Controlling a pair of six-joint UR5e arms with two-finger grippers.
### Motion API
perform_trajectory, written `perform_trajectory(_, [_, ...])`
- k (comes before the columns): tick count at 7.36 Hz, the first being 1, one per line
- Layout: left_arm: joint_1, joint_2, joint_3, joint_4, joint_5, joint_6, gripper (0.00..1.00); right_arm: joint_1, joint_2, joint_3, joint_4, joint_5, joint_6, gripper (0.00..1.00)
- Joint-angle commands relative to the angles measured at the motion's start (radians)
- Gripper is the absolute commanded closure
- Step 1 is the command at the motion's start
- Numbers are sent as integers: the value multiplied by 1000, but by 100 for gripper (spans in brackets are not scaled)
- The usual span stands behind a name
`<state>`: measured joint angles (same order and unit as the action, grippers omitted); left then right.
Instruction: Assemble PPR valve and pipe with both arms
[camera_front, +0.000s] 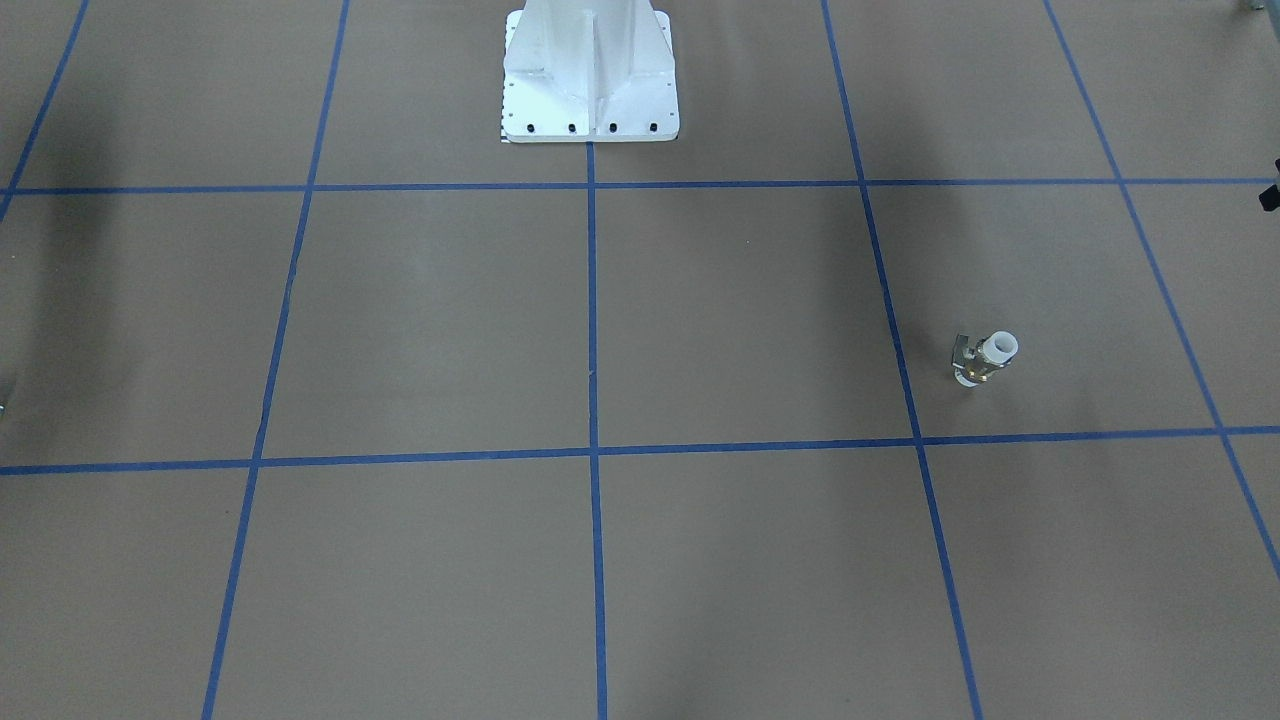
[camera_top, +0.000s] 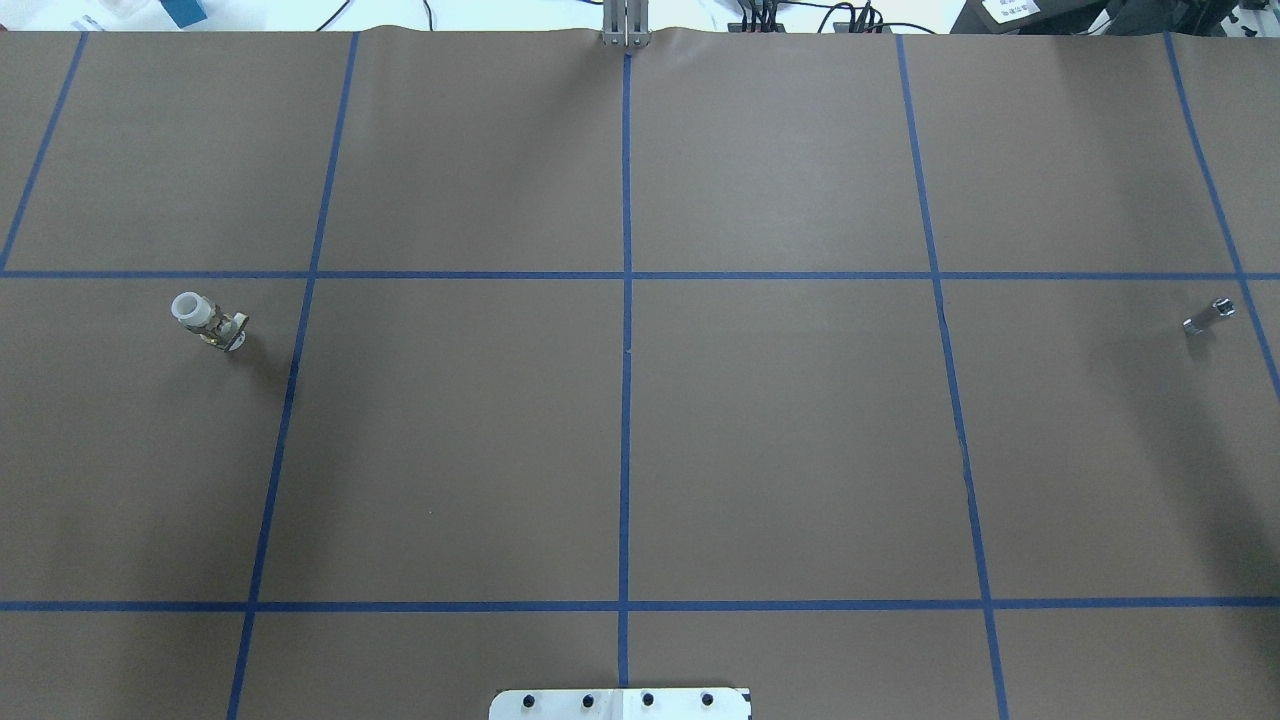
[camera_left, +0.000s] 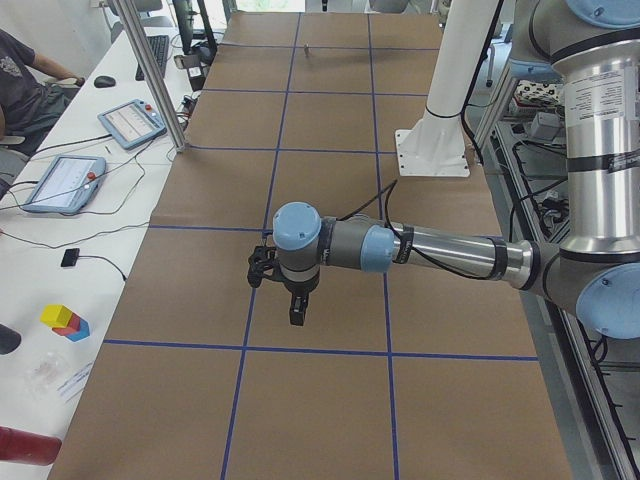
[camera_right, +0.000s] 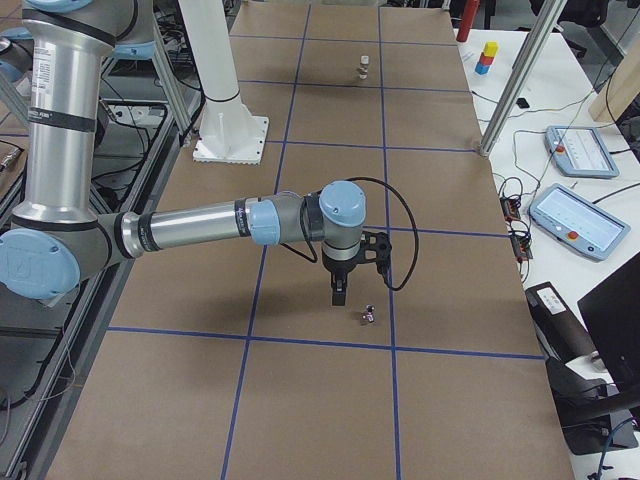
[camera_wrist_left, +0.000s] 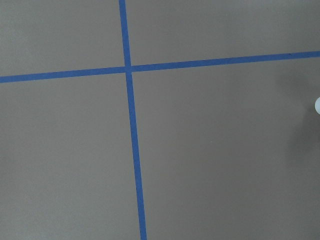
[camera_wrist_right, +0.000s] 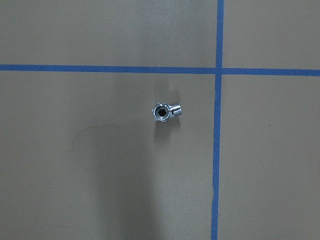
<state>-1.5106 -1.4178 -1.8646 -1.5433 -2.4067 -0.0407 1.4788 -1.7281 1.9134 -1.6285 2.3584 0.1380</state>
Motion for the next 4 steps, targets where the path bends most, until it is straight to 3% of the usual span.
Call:
perform_trajectory(1, [0, -3, -13, -4, -3, -100, 0, 2, -5, 1, -1, 1, 2, 1])
perform_trajectory(4, [1, -4, -36, -3, -8, -107, 0, 3, -16, 4, -1, -2, 0, 0])
